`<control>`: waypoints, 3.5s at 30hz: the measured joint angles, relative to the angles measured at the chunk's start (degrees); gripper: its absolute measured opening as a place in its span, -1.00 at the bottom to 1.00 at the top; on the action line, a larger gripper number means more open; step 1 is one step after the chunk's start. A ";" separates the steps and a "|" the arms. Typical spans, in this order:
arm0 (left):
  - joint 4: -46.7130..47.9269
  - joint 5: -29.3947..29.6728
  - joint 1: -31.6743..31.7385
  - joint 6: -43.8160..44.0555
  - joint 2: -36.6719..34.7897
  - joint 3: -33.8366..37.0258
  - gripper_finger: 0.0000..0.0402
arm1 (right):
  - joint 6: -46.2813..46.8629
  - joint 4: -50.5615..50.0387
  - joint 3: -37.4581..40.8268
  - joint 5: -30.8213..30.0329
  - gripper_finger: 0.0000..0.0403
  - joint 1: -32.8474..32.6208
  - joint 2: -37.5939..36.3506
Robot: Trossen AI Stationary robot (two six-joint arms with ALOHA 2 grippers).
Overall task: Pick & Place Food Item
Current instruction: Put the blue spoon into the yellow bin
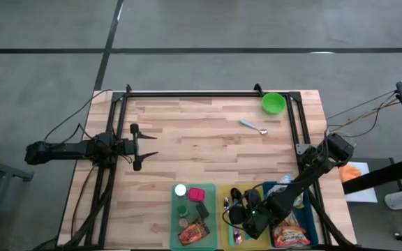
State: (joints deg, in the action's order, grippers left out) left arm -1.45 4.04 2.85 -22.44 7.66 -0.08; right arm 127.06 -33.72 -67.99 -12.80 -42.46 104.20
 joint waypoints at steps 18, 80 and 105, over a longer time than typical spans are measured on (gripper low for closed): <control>0.00 0.02 0.00 -0.02 -0.02 0.00 0.37 | -10.71 -8.40 -3.60 -2.39 -0.45 1.25 -3.71; 0.17 -1.10 0.00 -0.13 0.07 0.00 0.37 | -95.58 -33.39 -4.54 1.34 -0.45 45.01 -13.40; 0.28 -1.73 0.00 -0.07 0.09 0.00 0.37 | -123.77 15.35 7.63 7.39 -0.45 46.79 -13.55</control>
State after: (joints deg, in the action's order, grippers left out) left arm -1.18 2.31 2.85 -22.51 7.75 -0.08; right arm 3.29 -18.37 -60.35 -5.40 4.33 90.65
